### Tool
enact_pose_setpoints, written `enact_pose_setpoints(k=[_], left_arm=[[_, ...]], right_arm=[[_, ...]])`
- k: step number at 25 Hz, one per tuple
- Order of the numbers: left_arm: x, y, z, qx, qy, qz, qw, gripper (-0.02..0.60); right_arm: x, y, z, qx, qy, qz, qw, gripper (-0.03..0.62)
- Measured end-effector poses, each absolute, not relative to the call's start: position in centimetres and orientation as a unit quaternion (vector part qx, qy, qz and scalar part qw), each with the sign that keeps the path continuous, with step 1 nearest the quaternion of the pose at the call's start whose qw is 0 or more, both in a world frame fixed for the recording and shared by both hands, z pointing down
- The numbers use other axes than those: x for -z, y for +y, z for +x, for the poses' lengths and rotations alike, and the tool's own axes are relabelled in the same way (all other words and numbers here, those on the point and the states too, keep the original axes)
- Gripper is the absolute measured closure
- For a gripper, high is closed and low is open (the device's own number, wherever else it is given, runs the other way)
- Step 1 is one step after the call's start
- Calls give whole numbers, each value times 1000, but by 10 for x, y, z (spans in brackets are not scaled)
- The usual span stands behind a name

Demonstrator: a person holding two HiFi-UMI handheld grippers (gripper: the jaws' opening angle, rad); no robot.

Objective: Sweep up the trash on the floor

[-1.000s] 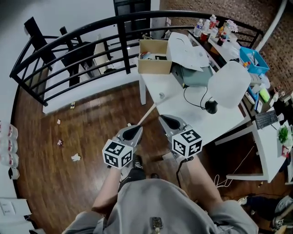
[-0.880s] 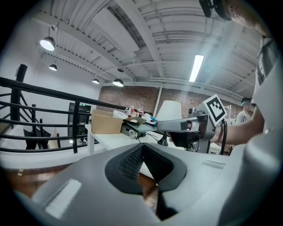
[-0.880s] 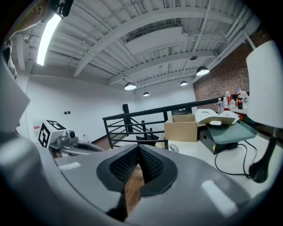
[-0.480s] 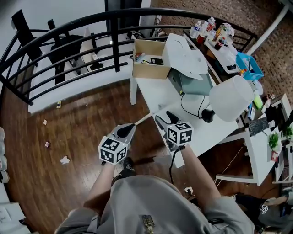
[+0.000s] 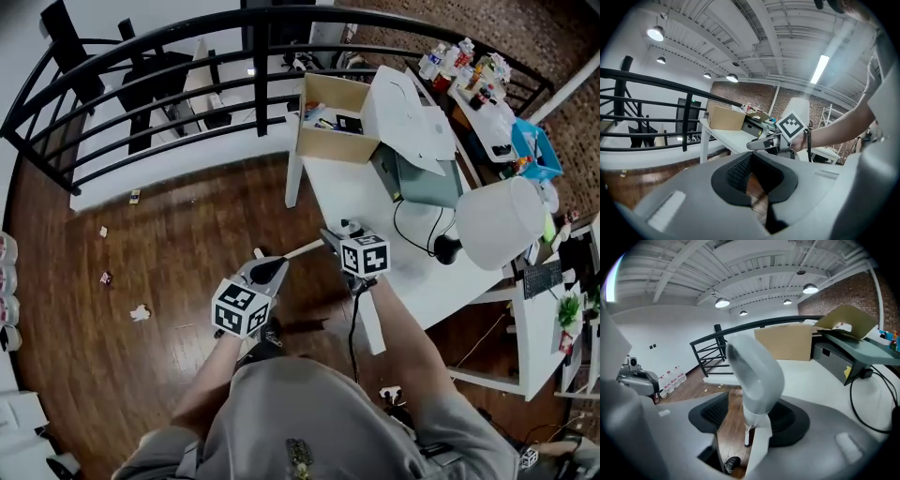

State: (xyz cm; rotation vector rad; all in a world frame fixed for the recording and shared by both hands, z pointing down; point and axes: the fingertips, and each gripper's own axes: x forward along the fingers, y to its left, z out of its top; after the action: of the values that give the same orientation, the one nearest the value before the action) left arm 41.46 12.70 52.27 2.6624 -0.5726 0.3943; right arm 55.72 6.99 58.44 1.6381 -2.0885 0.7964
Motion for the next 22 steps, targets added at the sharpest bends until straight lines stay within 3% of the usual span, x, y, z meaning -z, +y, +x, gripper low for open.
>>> enact_pose_setpoints(k=[4, 6, 22], left_arm=[[-529, 130, 409, -145, -206, 947, 200, 577], [-531, 128, 403, -149, -210, 945, 203, 577], [-565, 133, 358, -159, -241, 927, 240, 577]], right_arm=[[-596, 64, 548, -285, -742, 572, 203, 396], [-596, 61, 544, -279, -739, 574, 216, 509], [-528, 77, 440, -216, -833, 466, 205, 522]])
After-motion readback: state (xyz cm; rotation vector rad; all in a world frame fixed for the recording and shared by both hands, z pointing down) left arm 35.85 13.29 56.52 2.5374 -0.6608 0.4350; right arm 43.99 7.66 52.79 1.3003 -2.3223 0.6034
